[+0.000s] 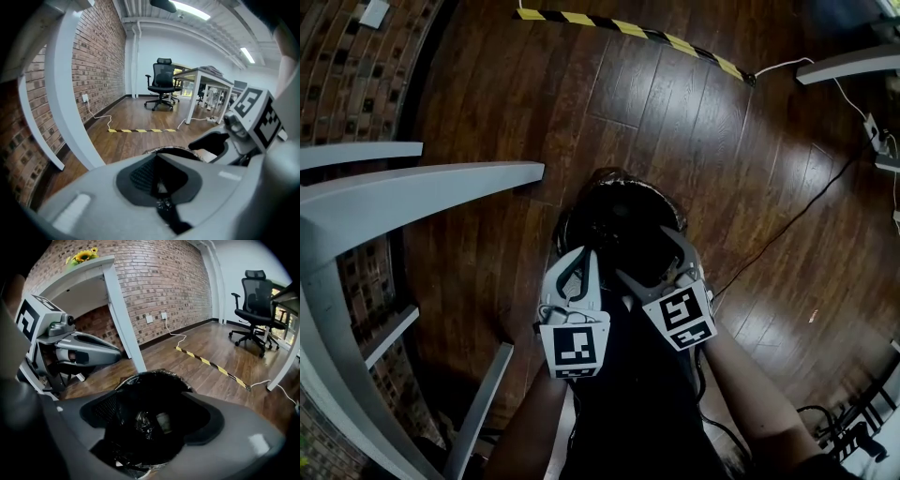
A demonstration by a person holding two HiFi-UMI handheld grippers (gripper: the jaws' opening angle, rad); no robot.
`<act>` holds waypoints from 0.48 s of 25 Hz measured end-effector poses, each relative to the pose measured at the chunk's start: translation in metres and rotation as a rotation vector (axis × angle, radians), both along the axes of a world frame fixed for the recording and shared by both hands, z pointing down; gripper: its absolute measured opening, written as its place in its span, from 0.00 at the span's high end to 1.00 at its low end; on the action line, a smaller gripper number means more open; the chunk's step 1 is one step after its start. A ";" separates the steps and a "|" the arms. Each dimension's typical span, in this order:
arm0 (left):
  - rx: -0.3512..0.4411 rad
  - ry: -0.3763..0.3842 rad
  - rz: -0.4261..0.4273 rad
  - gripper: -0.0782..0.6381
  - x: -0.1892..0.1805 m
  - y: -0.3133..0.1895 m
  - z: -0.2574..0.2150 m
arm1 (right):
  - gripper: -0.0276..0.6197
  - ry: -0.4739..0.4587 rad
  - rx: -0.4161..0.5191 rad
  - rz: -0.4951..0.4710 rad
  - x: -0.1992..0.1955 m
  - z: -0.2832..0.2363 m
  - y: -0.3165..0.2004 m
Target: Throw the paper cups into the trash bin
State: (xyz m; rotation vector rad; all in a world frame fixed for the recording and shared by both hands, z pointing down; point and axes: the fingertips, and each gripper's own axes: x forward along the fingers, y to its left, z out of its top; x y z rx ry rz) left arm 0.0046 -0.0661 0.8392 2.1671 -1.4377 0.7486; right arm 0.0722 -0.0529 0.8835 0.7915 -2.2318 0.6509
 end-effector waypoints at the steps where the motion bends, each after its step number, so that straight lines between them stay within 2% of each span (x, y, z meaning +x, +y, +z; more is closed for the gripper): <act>1: 0.004 -0.002 0.001 0.88 0.000 -0.002 -0.006 | 0.31 -0.002 0.008 0.004 0.000 -0.007 -0.003; 7: 0.033 -0.002 0.014 0.88 0.003 -0.008 -0.047 | 0.32 -0.034 0.054 0.031 -0.002 -0.061 -0.013; 12: 0.099 0.017 0.009 0.88 0.013 -0.023 -0.093 | 0.46 -0.078 0.148 0.067 -0.001 -0.121 -0.031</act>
